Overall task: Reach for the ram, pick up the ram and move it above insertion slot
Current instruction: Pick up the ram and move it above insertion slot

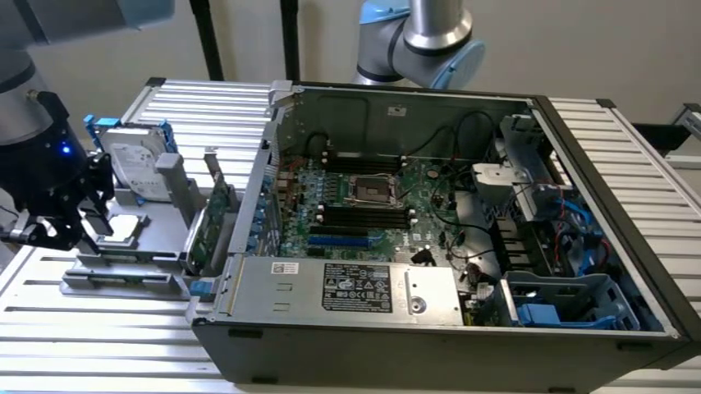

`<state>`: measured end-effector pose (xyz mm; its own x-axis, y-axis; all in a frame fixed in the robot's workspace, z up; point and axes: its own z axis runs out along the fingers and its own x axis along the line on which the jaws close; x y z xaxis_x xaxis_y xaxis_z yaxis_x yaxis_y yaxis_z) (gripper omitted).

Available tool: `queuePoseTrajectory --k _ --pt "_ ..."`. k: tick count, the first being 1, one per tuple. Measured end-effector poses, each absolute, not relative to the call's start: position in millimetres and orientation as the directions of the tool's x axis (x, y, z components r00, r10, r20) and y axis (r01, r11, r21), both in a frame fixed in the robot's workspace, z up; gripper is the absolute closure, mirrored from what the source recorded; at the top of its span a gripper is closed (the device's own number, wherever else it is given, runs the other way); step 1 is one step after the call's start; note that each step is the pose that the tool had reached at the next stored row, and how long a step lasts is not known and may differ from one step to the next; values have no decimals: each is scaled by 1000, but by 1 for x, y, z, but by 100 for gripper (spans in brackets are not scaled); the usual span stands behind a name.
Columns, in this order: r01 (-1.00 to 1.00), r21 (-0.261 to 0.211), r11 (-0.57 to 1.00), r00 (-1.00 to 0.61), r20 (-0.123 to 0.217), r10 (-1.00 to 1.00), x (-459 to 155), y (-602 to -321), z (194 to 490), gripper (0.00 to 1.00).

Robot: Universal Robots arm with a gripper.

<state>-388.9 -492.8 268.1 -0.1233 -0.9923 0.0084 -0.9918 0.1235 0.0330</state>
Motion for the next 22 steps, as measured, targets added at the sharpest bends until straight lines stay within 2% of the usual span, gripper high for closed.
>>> queuePoseTrajectory --k 22 --pt "-998 33 49 -49 10 -999 -388 -500 232 64"
